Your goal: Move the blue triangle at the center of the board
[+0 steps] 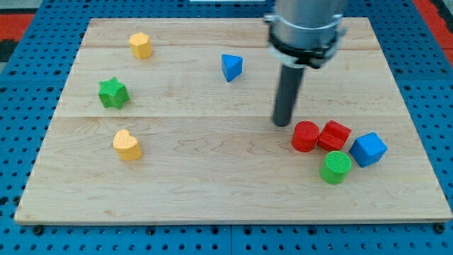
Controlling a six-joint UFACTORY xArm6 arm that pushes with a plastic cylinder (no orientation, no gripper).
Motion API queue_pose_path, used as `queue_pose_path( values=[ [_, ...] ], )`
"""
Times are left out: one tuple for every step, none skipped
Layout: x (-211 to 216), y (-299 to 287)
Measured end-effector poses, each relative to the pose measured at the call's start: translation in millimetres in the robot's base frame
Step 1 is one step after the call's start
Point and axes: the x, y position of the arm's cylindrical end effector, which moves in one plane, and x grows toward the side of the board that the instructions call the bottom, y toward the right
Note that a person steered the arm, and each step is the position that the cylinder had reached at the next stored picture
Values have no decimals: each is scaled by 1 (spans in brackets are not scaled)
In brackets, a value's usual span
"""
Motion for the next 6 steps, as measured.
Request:
queue_pose_path(
  values=[
    [-13,-80],
    [-76,-112],
    [-135,-122],
    [-148,-44],
    [-104,7],
    [-95,0]
  ],
)
